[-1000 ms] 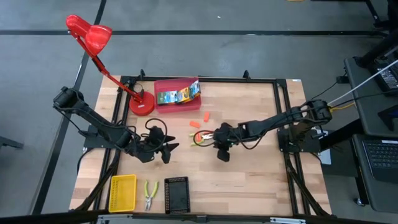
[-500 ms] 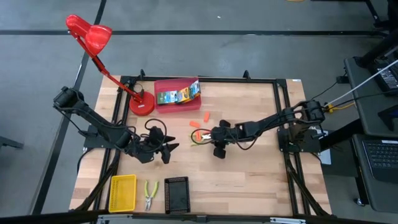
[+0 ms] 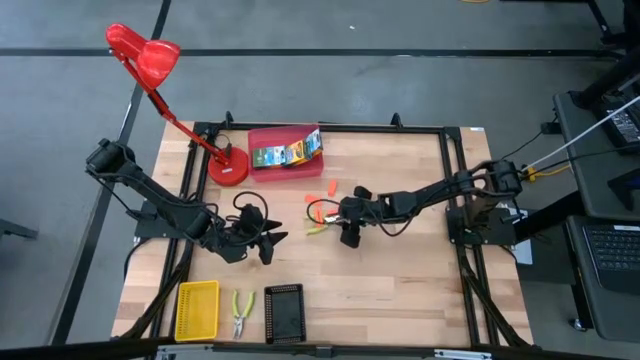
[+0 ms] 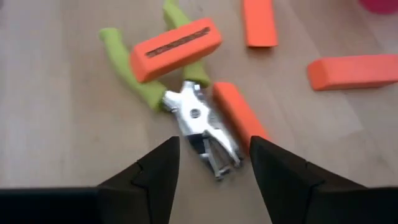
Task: Pick & Place School Supplies
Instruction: Put the green hole puncher into the black bin
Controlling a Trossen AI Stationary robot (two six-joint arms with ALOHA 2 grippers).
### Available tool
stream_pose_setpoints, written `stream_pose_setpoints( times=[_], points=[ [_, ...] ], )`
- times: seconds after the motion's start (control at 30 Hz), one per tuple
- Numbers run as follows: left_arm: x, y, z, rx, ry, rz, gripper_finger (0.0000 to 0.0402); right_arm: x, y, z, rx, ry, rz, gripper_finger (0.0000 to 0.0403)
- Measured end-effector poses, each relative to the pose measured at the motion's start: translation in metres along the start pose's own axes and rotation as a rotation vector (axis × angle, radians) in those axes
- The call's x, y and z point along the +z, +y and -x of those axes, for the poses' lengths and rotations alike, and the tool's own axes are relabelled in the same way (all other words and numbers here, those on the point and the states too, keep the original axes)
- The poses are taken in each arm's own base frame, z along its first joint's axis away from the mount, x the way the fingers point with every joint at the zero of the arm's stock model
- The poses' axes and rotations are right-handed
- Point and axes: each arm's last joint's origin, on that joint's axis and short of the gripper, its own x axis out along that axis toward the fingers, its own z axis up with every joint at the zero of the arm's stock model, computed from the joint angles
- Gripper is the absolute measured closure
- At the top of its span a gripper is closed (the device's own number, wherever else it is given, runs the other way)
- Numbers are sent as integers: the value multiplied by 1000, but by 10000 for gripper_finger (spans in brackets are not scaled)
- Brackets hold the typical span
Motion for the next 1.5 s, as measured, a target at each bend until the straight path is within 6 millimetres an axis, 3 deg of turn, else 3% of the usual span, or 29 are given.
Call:
stream_pose_setpoints(
  times=[0.2,0.43,0.77,0.93,1.1,1.27,1.5],
  points=[
    [0,0,0,0,0,1,217,0,-6,-3,41,27,-23,202],
    [-1,-1,2,-4,-3,4,217,-5,5,-6,74,41,-18,210],
    [-1,-1,2,-5,-2,7,217,-6,3,-13,62,31,-69,226],
    [-2,-1,2,-6,0,7,217,-9,17,-10,116,42,-152,230],
    [-2,-1,2,-5,-1,6,217,-17,40,-4,169,45,-129,229],
    [-1,-1,2,-2,-4,6,217,-19,58,1,167,-42,-118,229],
    [-1,-1,2,-5,1,3,217,-16,69,6,117,-161,-147,229]
  ],
)
